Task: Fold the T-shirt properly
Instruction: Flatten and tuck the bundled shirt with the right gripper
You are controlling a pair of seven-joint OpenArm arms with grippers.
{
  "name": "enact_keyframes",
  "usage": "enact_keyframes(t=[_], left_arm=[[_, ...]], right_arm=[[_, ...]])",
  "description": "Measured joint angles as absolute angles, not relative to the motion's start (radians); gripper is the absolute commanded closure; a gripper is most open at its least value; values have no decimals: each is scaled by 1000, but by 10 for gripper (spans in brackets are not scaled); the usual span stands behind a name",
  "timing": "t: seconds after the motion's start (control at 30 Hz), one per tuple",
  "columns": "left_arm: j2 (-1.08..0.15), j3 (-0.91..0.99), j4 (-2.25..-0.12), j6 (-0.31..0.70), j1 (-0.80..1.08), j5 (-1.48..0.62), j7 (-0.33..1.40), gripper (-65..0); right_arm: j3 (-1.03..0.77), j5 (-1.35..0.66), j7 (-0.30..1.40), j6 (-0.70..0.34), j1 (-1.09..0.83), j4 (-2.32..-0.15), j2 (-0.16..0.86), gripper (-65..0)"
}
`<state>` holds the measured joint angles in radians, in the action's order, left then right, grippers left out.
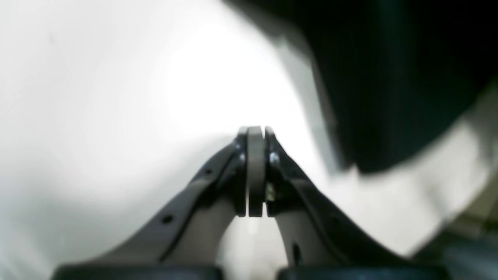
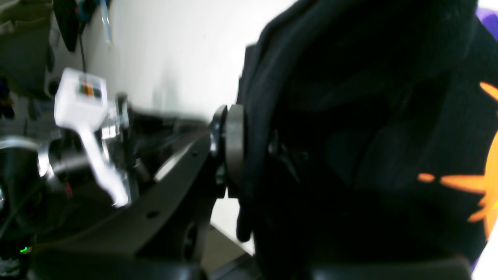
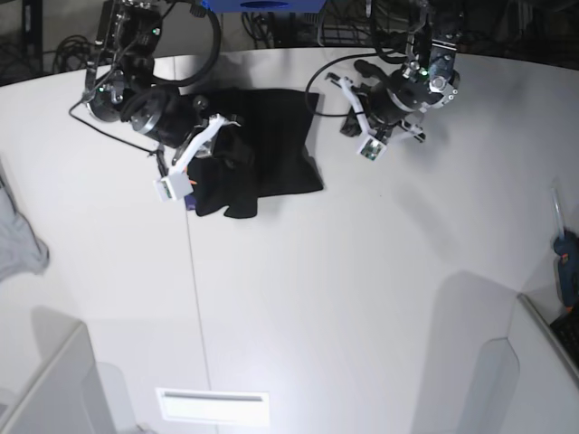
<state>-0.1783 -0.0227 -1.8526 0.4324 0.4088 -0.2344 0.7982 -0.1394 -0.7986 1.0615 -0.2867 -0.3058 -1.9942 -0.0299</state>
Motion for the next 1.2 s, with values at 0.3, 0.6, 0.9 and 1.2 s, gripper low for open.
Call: enact_keyframes(t=[0.3,0.6,0.9,1.2], left_arm=[[-203,163,-1876,427,493,-225,801,0],[-208,304,-1876,554,516,-231,799,0],[-208,331,-1874,554,514,-228,798,0],[-208,331,-1874,554,513,-228,798,0]], right_arm=[[39,-621,979,-286,-299,-1970,-33,0],[56,-575,966,-286,-298,-1951,-33,0],[72,-572,968,-285,-279,-1911,-30,0],[127,-575,971,-284,-247,-1886,-21,-149]])
